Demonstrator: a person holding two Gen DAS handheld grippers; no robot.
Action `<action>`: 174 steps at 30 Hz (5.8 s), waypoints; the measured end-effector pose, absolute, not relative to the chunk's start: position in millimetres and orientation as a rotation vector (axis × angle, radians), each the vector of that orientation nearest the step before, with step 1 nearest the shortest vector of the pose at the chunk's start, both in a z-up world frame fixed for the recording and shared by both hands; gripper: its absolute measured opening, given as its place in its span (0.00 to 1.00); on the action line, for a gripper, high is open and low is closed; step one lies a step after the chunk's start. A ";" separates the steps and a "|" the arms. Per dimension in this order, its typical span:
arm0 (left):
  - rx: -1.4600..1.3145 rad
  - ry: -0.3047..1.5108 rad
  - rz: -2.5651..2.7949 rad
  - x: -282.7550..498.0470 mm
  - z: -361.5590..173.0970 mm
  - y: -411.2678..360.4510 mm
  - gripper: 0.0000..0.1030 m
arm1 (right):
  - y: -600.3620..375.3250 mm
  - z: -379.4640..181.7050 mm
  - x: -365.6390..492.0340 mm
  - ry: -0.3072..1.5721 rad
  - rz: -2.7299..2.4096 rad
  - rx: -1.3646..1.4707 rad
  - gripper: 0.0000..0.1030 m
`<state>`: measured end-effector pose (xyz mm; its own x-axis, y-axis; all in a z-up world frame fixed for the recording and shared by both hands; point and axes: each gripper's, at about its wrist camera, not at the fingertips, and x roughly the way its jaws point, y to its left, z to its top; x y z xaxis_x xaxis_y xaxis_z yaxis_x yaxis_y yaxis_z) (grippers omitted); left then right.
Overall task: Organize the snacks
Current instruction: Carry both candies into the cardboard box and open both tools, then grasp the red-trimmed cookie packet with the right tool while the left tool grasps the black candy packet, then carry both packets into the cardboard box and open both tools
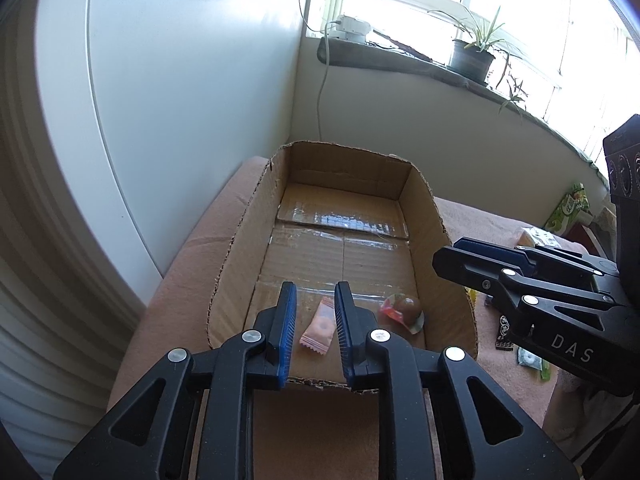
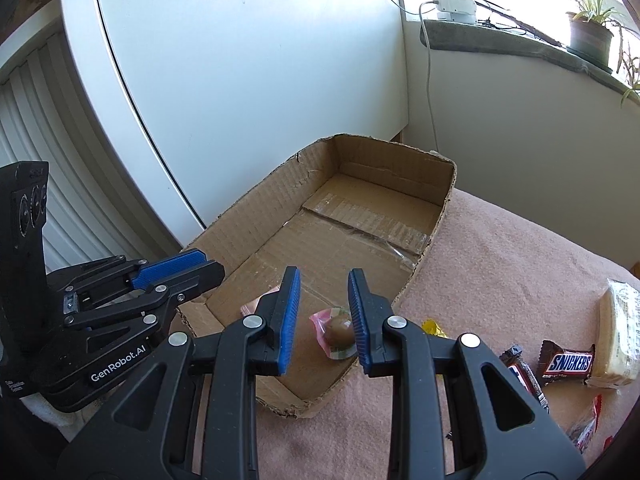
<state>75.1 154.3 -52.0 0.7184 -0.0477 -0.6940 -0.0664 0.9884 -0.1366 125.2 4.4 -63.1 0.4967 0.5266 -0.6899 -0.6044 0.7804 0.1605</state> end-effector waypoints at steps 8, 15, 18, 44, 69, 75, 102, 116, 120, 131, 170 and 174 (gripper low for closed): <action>-0.157 0.765 0.015 69.3 -48.9 151.1 0.17 | -6.2 -58.3 118.4 0.781 0.668 -0.095 0.44; -0.159 0.748 0.000 60.5 -42.2 137.7 0.24 | -27.9 -50.5 106.9 0.748 0.625 -0.078 0.64; -0.155 0.735 -0.011 55.5 -38.3 129.6 0.36 | -44.8 -46.6 100.1 0.736 0.594 -0.070 0.64; -0.098 0.887 -0.317 47.1 -78.7 -8.8 0.41 | -273.0 -85.1 45.6 0.838 0.202 0.094 0.75; -0.102 0.967 -0.323 104.8 -107.1 -27.7 0.33 | -251.0 -131.3 117.5 1.034 0.259 0.330 0.74; -0.088 0.986 -0.338 109.2 -112.5 -33.5 0.22 | -245.5 -135.7 126.2 1.040 0.247 0.307 0.66; -0.084 0.933 -0.327 100.0 -97.7 -26.7 0.21 | -248.0 -127.9 110.0 0.986 0.248 0.198 0.34; -0.105 0.855 -0.315 82.7 -69.8 -7.4 0.21 | -238.2 -94.3 93.9 0.909 0.273 0.179 0.34; -0.115 0.834 -0.301 76.9 -61.7 2.7 0.21 | -228.3 -84.5 91.2 0.887 0.291 0.170 0.34; -0.139 0.780 -0.236 69.4 -44.3 40.6 0.21 | -187.3 -63.6 92.5 0.849 0.363 0.131 0.34; -0.178 0.781 -0.023 93.4 -50.5 146.0 0.21 | -12.4 -70.6 173.7 0.862 0.618 -0.025 0.34; -0.181 0.783 -0.016 96.7 -52.2 148.2 0.21 | -5.0 -74.8 180.3 0.878 0.631 -0.026 0.34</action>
